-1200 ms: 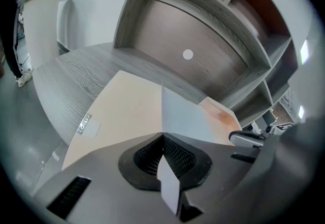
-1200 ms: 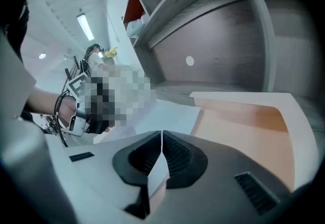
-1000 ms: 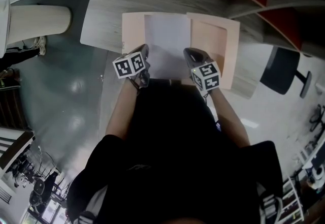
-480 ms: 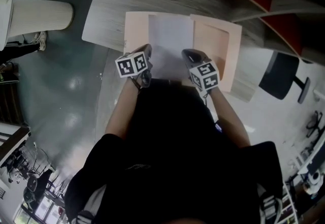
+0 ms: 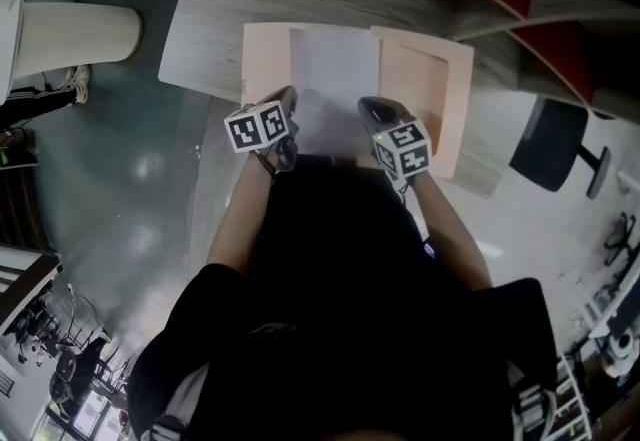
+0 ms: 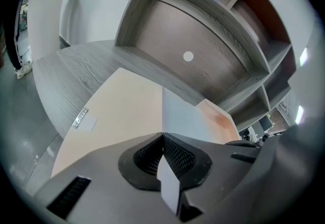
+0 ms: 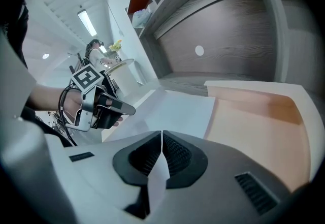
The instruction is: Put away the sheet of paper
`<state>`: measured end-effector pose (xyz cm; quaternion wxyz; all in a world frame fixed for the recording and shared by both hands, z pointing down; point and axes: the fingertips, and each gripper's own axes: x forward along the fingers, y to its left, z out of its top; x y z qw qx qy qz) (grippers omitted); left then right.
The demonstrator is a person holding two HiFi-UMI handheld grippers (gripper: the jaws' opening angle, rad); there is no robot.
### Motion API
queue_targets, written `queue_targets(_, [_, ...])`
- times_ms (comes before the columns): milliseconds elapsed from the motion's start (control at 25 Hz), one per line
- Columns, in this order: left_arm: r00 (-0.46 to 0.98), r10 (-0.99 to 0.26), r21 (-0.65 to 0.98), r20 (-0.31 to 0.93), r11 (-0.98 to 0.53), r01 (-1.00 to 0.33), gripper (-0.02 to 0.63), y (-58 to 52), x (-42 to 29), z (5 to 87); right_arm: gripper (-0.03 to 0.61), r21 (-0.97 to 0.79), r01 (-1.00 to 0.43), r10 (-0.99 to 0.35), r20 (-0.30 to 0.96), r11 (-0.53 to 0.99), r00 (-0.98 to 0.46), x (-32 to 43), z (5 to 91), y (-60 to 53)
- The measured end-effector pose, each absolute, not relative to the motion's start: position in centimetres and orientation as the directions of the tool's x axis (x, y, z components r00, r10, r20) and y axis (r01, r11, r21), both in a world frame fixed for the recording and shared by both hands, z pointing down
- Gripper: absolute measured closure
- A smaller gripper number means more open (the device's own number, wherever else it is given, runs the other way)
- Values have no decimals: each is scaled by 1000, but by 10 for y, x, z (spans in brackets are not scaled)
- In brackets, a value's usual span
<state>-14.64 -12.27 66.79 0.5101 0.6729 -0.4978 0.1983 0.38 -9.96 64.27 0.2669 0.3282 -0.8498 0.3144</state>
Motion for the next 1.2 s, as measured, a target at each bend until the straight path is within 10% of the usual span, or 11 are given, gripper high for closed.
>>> queue_targets(1200, [456,-436,486,776,-48,-873,568,-125,-115,668,554,-365,-754,-419,660,546,-623,27,643,-98])
